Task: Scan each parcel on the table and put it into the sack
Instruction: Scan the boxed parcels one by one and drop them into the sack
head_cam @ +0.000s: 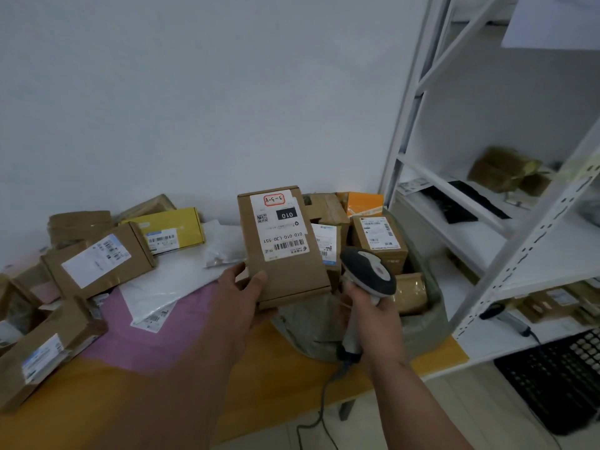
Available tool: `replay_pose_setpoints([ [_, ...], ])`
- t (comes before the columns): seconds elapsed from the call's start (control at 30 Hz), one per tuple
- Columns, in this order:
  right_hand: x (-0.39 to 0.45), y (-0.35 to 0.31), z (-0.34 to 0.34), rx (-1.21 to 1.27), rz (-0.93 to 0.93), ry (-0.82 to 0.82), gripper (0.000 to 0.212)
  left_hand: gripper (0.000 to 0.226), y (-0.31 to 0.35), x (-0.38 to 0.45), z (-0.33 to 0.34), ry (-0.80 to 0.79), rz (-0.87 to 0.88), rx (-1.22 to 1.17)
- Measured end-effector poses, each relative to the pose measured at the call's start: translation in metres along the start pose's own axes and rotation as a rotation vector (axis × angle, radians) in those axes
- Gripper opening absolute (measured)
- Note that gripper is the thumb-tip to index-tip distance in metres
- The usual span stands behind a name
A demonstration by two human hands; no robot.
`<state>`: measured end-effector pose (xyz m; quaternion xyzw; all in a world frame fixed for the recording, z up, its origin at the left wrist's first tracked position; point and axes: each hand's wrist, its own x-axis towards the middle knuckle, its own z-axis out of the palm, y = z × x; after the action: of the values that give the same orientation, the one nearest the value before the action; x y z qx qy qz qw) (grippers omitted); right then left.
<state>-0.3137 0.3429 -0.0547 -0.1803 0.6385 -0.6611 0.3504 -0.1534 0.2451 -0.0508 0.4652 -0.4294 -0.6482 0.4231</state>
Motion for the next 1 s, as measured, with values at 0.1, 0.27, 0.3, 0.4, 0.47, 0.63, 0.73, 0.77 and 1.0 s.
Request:
replay_pose_setpoints([
  [0.1,0.001,0.007,0.004,0.109,0.031,0.048,0.045,0.053,0.001,0.004,0.007,-0.063,-0.048,0.022],
  [0.27,0.012,0.008,-0.006,0.212,0.048,0.055,0.045,0.045,0.002,0.006,0.034,-0.209,-0.018,0.167],
  [0.3,0.016,0.007,-0.01,0.195,0.034,0.068,0.045,0.045,0.003,0.008,0.04,-0.224,-0.007,0.197],
  [0.4,0.036,0.003,-0.023,0.185,0.026,0.131,0.045,0.05,0.005,0.018,0.06,-0.262,0.031,0.321],
  [0.47,0.051,-0.002,-0.031,0.184,0.016,0.177,0.046,0.051,0.007,0.027,0.076,-0.299,0.079,0.455],
  [0.63,0.105,-0.014,-0.053,0.091,-0.023,0.244,0.073,0.047,0.007,0.055,0.12,-0.188,0.205,0.711],
  [0.73,0.139,-0.024,-0.066,-0.004,0.005,0.218,0.053,0.046,0.004,0.073,0.142,-0.104,0.242,0.751],
  [0.77,0.15,-0.026,-0.069,-0.033,0.008,0.201,0.045,0.045,0.003,0.079,0.148,-0.079,0.243,0.758],
  [1.0,0.21,-0.016,-0.059,-0.259,0.094,0.017,0.071,0.047,-0.013,0.109,0.162,0.074,0.198,0.937],
])
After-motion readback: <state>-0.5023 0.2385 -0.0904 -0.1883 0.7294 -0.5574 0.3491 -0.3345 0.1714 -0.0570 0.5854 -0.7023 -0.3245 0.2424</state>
